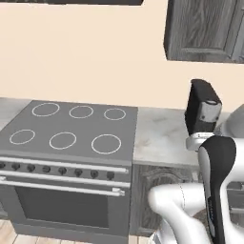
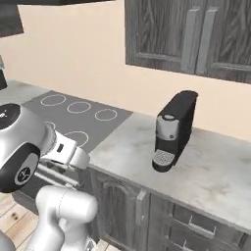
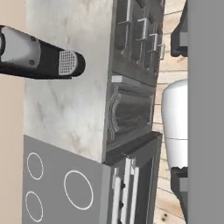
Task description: Organize the utensils by type. Pick up the wooden spoons from the counter and place them in the open cabinet. Then pick up the metallic utensils from the counter and place them in the open drawer.
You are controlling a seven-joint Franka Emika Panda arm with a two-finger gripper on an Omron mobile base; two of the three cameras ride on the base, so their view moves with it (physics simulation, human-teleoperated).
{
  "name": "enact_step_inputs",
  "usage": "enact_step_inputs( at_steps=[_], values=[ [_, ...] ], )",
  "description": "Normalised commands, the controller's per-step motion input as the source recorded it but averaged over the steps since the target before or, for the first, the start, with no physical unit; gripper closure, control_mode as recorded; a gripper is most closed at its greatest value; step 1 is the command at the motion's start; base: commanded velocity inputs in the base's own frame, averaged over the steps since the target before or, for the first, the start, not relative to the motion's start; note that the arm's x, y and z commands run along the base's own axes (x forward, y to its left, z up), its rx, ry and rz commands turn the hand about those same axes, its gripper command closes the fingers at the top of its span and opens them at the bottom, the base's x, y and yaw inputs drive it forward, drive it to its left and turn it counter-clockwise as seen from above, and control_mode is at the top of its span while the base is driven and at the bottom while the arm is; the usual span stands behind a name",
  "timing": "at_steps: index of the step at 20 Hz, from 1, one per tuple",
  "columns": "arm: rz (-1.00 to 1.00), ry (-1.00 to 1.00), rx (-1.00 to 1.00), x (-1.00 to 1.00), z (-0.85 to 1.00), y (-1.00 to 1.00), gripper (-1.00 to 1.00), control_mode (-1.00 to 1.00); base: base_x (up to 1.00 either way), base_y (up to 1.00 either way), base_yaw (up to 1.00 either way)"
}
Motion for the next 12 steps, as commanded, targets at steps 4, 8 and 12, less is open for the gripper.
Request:
enact_step_inputs(
  at_steps=[4,8,12],
  values=[
    [0.00,0.00,0.00,0.00,0.00,0.00,-1.00,1.00,-0.08,0.00,1.00],
    [0.00,0.00,0.00,0.00,0.00,0.00,-1.00,1.00,-0.09,0.00,1.00],
    [0.00,0.00,0.00,0.00,0.00,0.00,-1.00,1.00,-0.07,0.00,1.00]
  ],
)
